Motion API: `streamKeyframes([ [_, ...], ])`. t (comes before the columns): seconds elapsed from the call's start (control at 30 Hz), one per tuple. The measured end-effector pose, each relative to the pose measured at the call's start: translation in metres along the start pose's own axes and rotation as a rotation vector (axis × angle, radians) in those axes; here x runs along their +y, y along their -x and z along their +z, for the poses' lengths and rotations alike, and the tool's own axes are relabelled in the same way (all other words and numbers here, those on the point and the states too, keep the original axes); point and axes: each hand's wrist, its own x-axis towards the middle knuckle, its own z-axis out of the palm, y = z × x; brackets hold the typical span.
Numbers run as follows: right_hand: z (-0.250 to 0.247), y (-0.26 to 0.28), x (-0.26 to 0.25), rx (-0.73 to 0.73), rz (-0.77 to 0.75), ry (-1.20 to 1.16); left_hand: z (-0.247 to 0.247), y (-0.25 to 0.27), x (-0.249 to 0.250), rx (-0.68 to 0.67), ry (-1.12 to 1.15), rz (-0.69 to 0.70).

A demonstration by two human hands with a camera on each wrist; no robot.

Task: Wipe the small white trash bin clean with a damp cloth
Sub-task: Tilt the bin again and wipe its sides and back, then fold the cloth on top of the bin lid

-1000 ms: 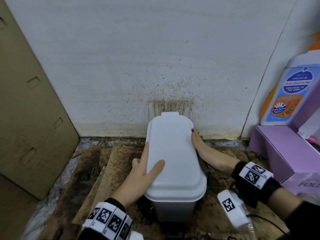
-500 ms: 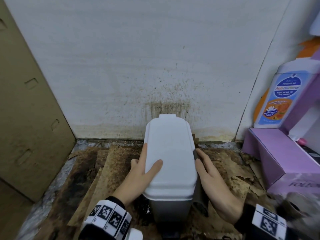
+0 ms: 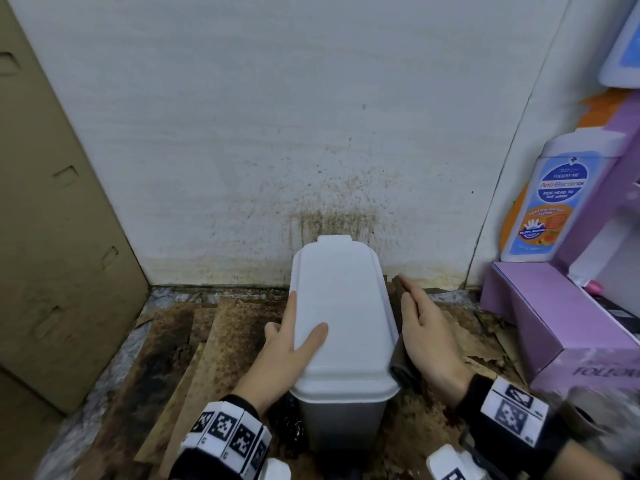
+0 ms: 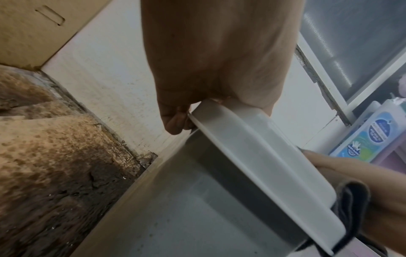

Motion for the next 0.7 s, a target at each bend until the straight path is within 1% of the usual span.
streamKeyframes([
  [0.07, -0.002, -0.006, -0.009, 0.007, -0.068, 0.004, 0.0, 0.0, 0.0, 0.002, -0.008, 0.006],
  [0.13, -0.001, -0.012, -0.021, -0.023, -0.139, 0.005, 0.0, -0.001, -0.002, 0.007, -0.018, 0.007],
  [0.23, 0.008, -0.017, -0.038, -0.152, -0.285, 0.094, 0.002, -0.004, -0.004, 0.033, -0.018, -0.004],
  [0.3, 0.017, -0.02, -0.045, -0.326, -0.397, 0.258, 0.005, -0.008, -0.01, 0.075, 0.027, -0.029],
  [0.37, 0.027, -0.022, -0.044, -0.564, -0.51, 0.524, 0.006, -0.016, -0.02, 0.116, 0.091, -0.028],
  [0.4, 0.033, -0.021, -0.041, -0.661, -0.56, 0.652, 0.006, -0.021, -0.028, 0.128, 0.121, -0.031],
  [0.43, 0.038, -0.019, -0.039, -0.723, -0.604, 0.742, 0.005, -0.027, -0.035, 0.129, 0.163, -0.036],
  [0.47, 0.042, -0.016, -0.038, -0.763, -0.635, 0.785, 0.002, -0.03, -0.038, 0.129, 0.206, -0.062],
  [0.57, 0.044, -0.008, -0.037, -0.82, -0.683, 0.766, 0.001, -0.022, -0.018, 0.149, 0.297, -0.098],
  [0.63, 0.038, -0.005, -0.039, -0.81, -0.716, 0.742, 0.0, -0.019, -0.009, 0.165, 0.3, -0.095],
  [0.7, 0.031, -0.005, -0.038, -0.762, -0.733, 0.722, -0.001, -0.019, -0.008, 0.186, 0.239, -0.072],
])
